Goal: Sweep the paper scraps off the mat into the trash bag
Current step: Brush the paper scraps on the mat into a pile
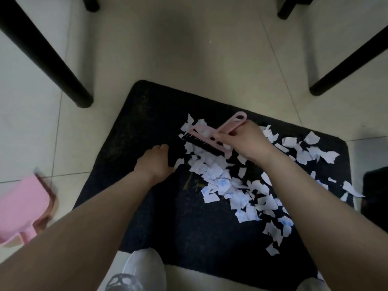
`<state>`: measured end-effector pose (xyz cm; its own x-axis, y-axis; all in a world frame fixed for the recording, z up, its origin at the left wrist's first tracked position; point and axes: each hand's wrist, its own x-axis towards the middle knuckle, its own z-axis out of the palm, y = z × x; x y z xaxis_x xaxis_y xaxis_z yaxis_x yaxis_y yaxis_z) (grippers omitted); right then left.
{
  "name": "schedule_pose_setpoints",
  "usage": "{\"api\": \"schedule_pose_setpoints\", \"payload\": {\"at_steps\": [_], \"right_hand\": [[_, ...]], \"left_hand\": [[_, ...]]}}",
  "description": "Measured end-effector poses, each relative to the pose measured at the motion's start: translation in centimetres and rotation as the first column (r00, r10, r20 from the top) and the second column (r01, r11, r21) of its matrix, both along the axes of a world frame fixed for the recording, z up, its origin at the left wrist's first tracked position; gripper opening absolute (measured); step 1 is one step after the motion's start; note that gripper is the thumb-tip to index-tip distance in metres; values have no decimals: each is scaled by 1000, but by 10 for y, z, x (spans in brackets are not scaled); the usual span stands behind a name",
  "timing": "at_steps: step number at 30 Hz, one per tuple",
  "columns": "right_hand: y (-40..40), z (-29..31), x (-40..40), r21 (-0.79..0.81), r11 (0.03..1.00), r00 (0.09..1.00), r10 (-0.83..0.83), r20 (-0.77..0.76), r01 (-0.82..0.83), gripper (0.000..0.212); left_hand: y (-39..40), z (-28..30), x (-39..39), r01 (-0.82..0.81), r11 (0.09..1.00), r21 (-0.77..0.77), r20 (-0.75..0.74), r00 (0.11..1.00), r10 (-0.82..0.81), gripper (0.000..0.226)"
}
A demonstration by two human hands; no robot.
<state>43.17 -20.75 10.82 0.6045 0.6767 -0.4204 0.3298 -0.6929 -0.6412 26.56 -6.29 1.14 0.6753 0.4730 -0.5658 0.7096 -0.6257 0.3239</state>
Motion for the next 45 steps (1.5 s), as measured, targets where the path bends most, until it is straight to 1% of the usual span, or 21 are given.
{"api": "schedule_pose_setpoints", "payload": {"at_steps": [1, 2, 3, 5, 6, 7, 9, 11, 14, 16, 18, 22, 28, 29, 33, 35, 37, 39, 40, 43, 45], "right_hand": [[11, -5, 6, -21, 1000, 998, 20, 53, -19, 51], [23, -14, 13, -48, 998, 994, 46, 103, -41, 50], [32, -23, 20, -54, 997, 989, 60, 132, -54, 42], [51, -39, 32, 24, 998, 991, 47, 129, -50, 25], [59, -46, 38, 74, 996, 990, 30, 140, -40, 21], [67, -51, 43, 113, 993, 986, 23, 167, -42, 20], [81, -61, 54, 128, 989, 971, 43, 234, -75, 22], [94, -71, 65, 56, 991, 954, 101, 282, -121, 25], [106, -82, 74, -129, 969, 902, 243, 357, -211, 37], [106, -86, 74, -219, 933, 869, 349, 350, -286, 42], [97, -88, 72, -243, 900, 854, 424, 301, -362, 41], [69, -83, 71, -225, 859, 828, 507, 238, -461, 37], [49, -57, 75, -290, 803, 788, 583, 200, -520, 39], [49, -50, 74, -267, 810, 794, 577, 194, -523, 35], [59, -29, 69, -65, 879, 852, 474, 223, -472, 23], [70, -34, 64, -12, 888, 863, 451, 229, -460, 21], [80, -45, 56, 16, 879, 862, 464, 205, -477, 20], [86, -56, 45, -25, 851, 834, 519, 187, -524, 20], [86, -61, 40, -67, 823, 803, 565, 190, -564, 20], [78, -72, 34, -209, 706, 672, 709, 214, -677, 24], [68, -72, 38, -261, 639, 604, 769, 208, -724, 28]], "left_hand": [[4, 0, 3, 12, 1000, -11, -4, 1000, -12, 73], [8, 0, 7, 24, 1000, -15, -10, 1000, -24, 71], [10, -1, 10, 35, 999, -20, -14, 999, -35, 68], [15, -3, 15, 32, 999, -44, -24, 999, -34, 62], [17, -3, 18, 27, 998, -60, -30, 999, -29, 60], [18, -4, 21, 22, 997, -75, -34, 999, -25, 60], [22, -5, 26, 17, 995, -100, -38, 999, -21, 61], [24, -7, 29, 18, 993, -116, -45, 999, -24, 60], [23, -12, 28, 28, 993, -117, -61, 997, -35, 61], [23, -15, 27, 28, 995, -95, -58, 998, -33, 61], [22, -16, 27, 20, 997, -71, -48, 999, -24, 58], [19, -15, 29, 11, 998, -66, -46, 999, -14, 56], [16, -16, 27, -8, 996, -88, -58, 998, 3, 61], [16, -16, 28, -12, 996, -93, -60, 998, 7, 61], [15, -16, 28, -32, 993, -110, -61, 998, 26, 59], [14, -17, 28, -39, 993, -108, -58, 998, 33, 58], [12, -18, 28, -54, 995, -85, -52, 997, 49, 55], [10, -19, 26, -74, 996, -41, -44, 996, 72, 51], [9, -20, 24, -79, 997, -20, -41, 996, 79, 49], [9, -24, 17, -72, 997, 6, -43, 996, 72, 49], [10, -25, 13, -60, 998, -1, -50, 997, 60, 52]]}}
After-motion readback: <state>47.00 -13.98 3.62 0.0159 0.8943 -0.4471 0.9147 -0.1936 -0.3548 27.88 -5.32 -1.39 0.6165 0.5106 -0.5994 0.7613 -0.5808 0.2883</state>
